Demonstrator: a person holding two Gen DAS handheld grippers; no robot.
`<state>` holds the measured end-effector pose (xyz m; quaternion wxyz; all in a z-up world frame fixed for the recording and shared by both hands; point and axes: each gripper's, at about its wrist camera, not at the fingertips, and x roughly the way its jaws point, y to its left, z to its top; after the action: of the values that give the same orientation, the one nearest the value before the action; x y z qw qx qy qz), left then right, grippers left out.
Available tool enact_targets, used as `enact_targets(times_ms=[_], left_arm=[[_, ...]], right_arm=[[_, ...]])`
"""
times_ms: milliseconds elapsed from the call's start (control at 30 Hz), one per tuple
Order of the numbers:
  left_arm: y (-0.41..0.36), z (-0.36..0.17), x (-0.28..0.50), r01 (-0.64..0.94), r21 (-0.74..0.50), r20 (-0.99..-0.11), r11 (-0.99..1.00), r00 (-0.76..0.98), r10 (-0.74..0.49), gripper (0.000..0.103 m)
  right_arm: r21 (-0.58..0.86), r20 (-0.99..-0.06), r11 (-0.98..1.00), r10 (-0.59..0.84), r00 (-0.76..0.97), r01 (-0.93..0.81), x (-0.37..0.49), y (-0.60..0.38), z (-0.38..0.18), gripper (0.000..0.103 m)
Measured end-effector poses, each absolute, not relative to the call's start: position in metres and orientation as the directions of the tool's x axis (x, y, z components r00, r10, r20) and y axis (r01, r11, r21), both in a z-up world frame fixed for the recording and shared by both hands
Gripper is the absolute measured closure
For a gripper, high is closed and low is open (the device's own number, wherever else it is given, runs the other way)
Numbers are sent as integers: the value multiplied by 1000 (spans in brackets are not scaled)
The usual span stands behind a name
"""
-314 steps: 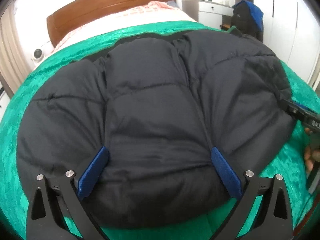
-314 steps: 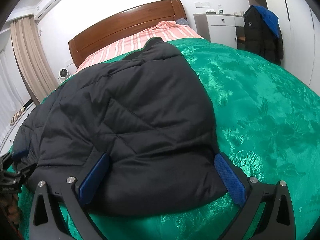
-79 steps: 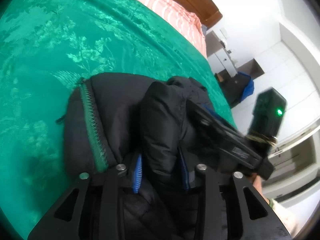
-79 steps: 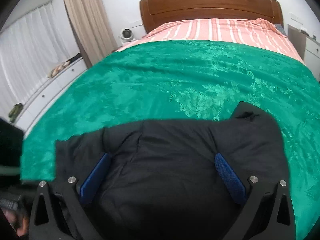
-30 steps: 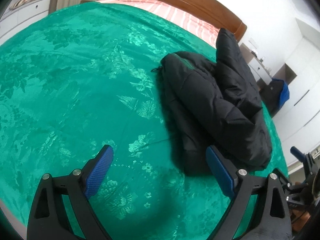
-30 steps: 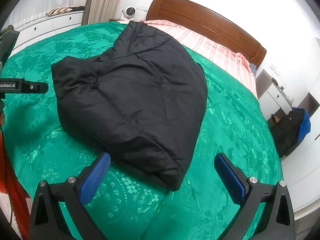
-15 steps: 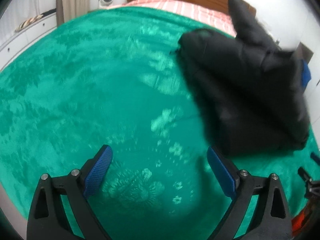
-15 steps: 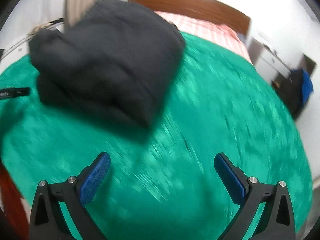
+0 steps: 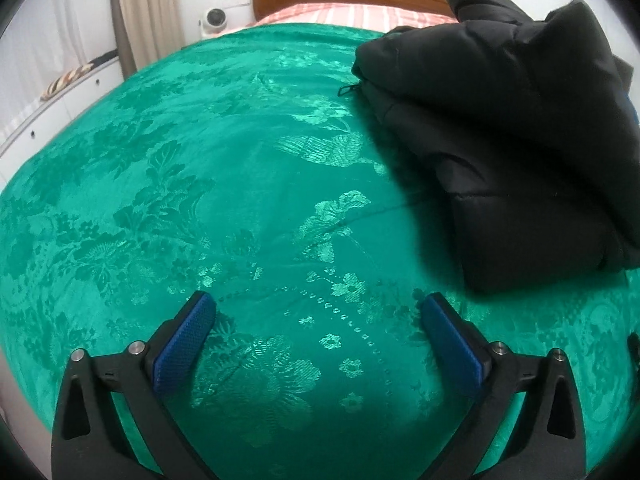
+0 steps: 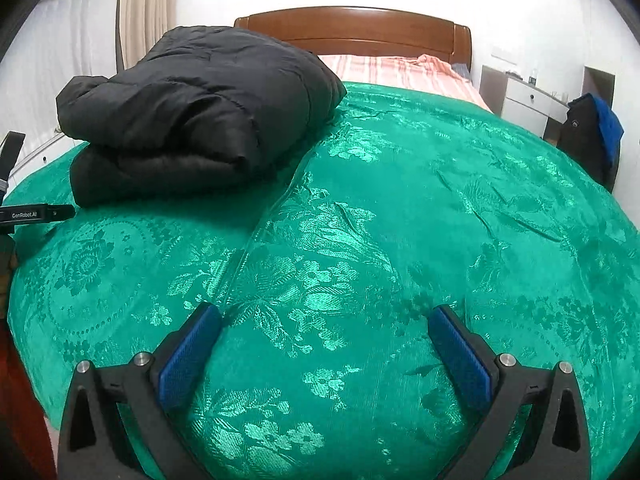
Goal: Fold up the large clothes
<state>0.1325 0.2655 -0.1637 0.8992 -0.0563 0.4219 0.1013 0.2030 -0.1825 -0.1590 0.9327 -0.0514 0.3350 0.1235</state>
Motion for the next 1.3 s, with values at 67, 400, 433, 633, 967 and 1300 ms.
enact_targets(times_ms=[67,400,433,633,967,1300], left_arm=[[265,-164,132,-230,-18,-767,973,628,134,0],[262,-164,129,-234,-13,-761,972,633,142,0],[262,-164,129,-234,-12,-761,972,633,143,0],[262,-164,129,-235,-21,-766,972,629,136,0],[255,-161,131,-237,25,-782,971,601,167,0],[255,-163,130,-222,29,-782,974,603,161,0]], right_arm=[[-14,-635,964,196,747,-265,204,-184,-160,0],[-12,-650,966,189,736,-259,208,-185,-160,0],[-12,-653,966,188,734,-258,208,-185,-159,0],[6,-654,963,207,727,-269,206,-186,-157,0],[-32,-737,964,155,658,-262,204,-182,-149,0],[-10,-734,955,194,650,-295,198,-187,-157,0]])
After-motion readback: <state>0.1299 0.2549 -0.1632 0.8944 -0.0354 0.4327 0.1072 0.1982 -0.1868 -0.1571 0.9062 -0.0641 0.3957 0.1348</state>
